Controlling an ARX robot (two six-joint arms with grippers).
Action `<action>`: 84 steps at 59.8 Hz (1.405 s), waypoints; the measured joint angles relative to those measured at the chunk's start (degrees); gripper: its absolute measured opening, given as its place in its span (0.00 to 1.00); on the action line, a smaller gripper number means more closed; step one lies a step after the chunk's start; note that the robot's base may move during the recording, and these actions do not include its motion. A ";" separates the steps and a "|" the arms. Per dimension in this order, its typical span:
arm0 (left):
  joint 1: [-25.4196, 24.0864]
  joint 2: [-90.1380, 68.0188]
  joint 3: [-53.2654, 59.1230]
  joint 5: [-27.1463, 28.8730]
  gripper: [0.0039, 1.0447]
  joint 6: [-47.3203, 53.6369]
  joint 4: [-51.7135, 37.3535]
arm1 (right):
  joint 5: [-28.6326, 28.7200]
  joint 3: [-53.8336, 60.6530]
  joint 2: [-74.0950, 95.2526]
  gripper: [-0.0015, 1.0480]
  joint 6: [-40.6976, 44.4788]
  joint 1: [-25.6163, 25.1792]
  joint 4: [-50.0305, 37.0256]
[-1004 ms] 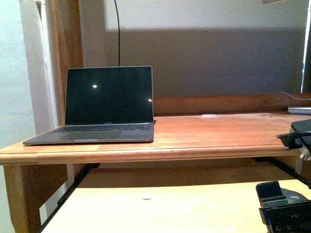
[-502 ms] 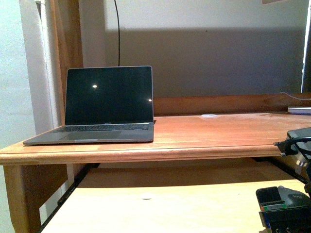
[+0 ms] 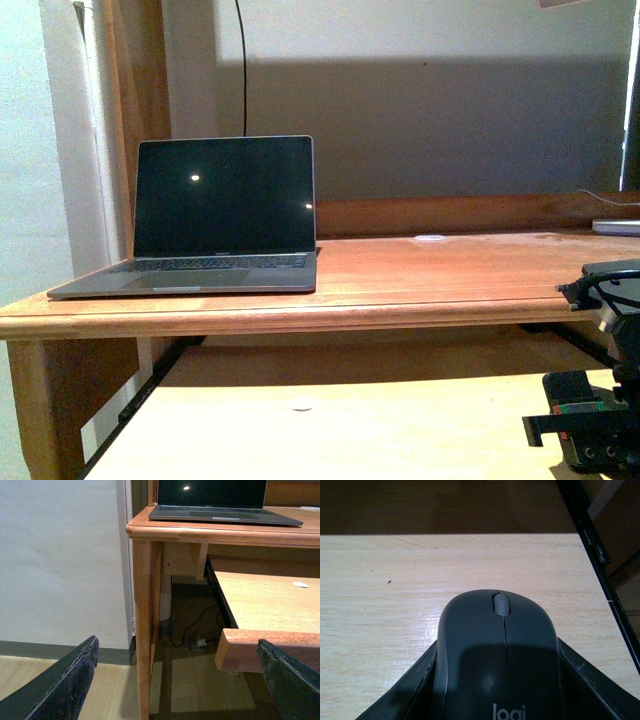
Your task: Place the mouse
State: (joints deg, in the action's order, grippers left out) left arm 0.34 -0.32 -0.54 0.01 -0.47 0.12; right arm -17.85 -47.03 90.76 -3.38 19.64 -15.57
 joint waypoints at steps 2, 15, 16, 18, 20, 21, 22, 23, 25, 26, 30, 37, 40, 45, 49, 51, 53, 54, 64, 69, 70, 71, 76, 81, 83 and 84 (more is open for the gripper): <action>0.00 0.00 0.00 0.00 0.93 0.00 0.00 | 0.37 -0.20 -0.76 0.55 -0.37 0.00 0.94; 0.00 0.00 0.00 0.00 0.93 -0.02 0.00 | 1.36 -7.04 -7.26 0.55 -3.32 1.16 7.39; 0.00 0.00 0.00 0.00 0.93 0.00 0.00 | 1.33 -7.63 -7.48 0.55 -3.41 1.31 7.63; 0.00 0.00 0.00 0.00 0.93 -0.02 0.00 | 1.09 -9.49 -7.82 0.55 -3.56 1.90 8.20; 0.00 0.00 0.00 0.00 0.93 0.00 0.00 | 0.81 -11.47 -7.89 0.55 -3.56 2.62 8.74; 0.00 0.00 0.00 0.00 0.93 0.00 0.00 | 0.50 -12.79 -7.80 0.55 -3.52 3.15 9.05; 0.00 0.00 0.00 0.00 0.93 0.00 0.00 | 0.39 -13.44 -7.67 0.55 -3.50 3.43 9.16; 0.00 0.00 0.00 0.00 0.93 0.00 0.00 | 0.11 -14.75 -7.32 0.55 -3.45 4.02 9.40; 0.00 0.00 0.00 0.00 0.93 0.00 0.00 | -0.24 -16.81 -6.47 0.55 -3.21 4.94 9.66; 0.00 0.00 0.00 0.00 0.93 0.00 0.00 | -0.55 -18.93 -5.29 0.55 -2.91 5.86 9.92; 0.00 0.00 0.00 0.00 0.93 0.00 0.00 | -1.27 -23.54 -2.21 0.55 -2.05 7.50 10.88; 0.00 0.00 0.00 0.00 0.93 0.00 0.00 | -2.95 -31.98 5.09 0.55 0.48 9.66 12.35; 0.00 0.00 0.00 0.00 0.93 0.00 0.00 | -3.76 -34.95 7.98 0.55 1.77 10.10 12.57; 0.00 0.00 0.00 0.00 0.93 0.00 0.00 | -5.42 -40.63 13.38 0.55 4.44 10.23 13.09; 0.00 0.00 0.00 0.00 0.93 0.00 0.00 | -6.99 -45.11 17.53 0.55 5.66 9.92 14.38; 0.00 0.00 0.00 0.00 0.93 0.00 0.00 | -7.56 -46.77 19.12 0.55 6.01 9.73 14.78; 0.00 0.00 0.00 0.00 0.93 0.00 0.00 | -8.17 -48.72 21.07 0.55 6.36 9.53 15.21; 0.00 0.00 0.00 0.00 0.93 0.00 0.00 | -8.50 -49.64 21.99 0.55 6.56 9.40 15.37; 0.00 0.00 0.00 0.00 0.93 0.00 0.00 | -9.27 -56.24 28.74 0.55 7.17 8.96 17.09; 0.00 0.00 0.00 0.00 0.93 0.00 0.00 | -9.29 -58.86 30.93 0.55 6.93 9.25 18.03; 0.00 0.00 0.00 0.00 0.93 0.00 0.00 | -9.33 -59.49 31.45 0.55 6.80 9.35 18.21; 0.00 0.00 0.00 0.00 0.93 0.00 0.00 | -9.33 -59.78 31.67 0.55 6.78 9.40 18.29; 0.00 0.00 0.00 0.00 0.93 -0.02 0.00 | -9.33 -62.14 33.48 0.55 6.23 10.14 18.95; 0.00 0.00 0.00 0.00 0.93 0.00 0.00 | -9.42 -63.95 35.08 0.55 6.21 11.04 19.39; 0.00 0.00 0.00 0.00 0.93 0.00 0.00 | -9.60 -64.48 35.65 0.55 6.23 11.41 19.45; 0.00 0.00 0.00 0.00 0.93 0.00 0.00 | -9.64 -64.61 35.80 0.55 6.23 11.50 19.45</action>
State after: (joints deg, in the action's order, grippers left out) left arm 0.34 -0.32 -0.54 0.01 -0.47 0.12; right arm -27.49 -111.63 126.56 2.85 31.14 3.88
